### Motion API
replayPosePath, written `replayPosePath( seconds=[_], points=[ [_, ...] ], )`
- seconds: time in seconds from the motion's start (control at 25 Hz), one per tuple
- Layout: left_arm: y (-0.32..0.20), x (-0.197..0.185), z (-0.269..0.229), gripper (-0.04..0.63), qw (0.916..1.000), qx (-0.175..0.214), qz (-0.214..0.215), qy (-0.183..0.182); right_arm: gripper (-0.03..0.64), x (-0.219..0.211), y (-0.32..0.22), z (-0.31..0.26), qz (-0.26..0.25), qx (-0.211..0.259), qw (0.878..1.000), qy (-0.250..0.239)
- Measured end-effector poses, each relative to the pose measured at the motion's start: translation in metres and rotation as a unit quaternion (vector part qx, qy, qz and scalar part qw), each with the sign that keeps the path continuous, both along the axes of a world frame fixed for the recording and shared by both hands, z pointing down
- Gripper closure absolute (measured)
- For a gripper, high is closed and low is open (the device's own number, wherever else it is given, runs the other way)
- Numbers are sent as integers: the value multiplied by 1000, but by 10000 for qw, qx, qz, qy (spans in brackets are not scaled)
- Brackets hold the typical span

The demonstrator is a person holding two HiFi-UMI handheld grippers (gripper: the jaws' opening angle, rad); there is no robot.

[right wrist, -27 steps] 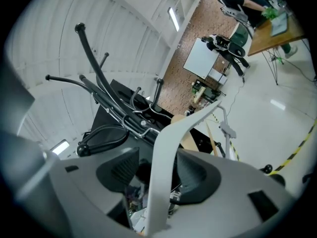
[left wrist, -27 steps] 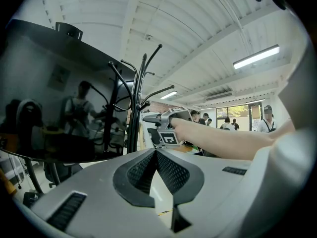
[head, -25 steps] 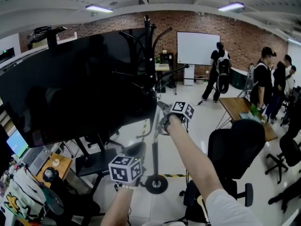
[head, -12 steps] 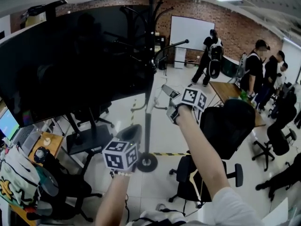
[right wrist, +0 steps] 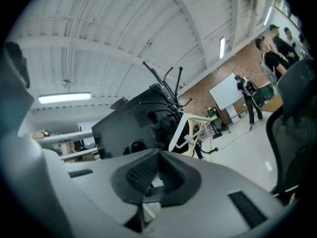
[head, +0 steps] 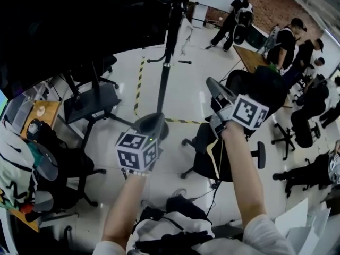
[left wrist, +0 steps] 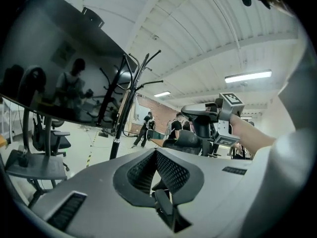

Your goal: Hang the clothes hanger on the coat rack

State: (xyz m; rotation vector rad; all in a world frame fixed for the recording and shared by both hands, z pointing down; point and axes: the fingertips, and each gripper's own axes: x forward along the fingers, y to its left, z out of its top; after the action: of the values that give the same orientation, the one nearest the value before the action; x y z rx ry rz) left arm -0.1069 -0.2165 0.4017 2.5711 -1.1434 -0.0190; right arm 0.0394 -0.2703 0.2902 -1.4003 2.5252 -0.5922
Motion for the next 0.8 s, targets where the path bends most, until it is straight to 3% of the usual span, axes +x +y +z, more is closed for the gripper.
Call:
replayPosePath(
  seconds=[0.16, 0.44, 0.8],
  points=[
    [36, -3, 36, 607, 9992, -350, 4, 212, 615, -13, 51, 35, -106, 63, 9997, 203],
    [83, 12, 73, 607, 9973, -687, -216, 155, 615, 3, 117, 106, -192, 21, 9950, 983],
    [133, 50, 83, 606, 9937, -768, -818, 22, 615, 32, 192, 170, -542, 14, 9808, 1875]
  ],
)
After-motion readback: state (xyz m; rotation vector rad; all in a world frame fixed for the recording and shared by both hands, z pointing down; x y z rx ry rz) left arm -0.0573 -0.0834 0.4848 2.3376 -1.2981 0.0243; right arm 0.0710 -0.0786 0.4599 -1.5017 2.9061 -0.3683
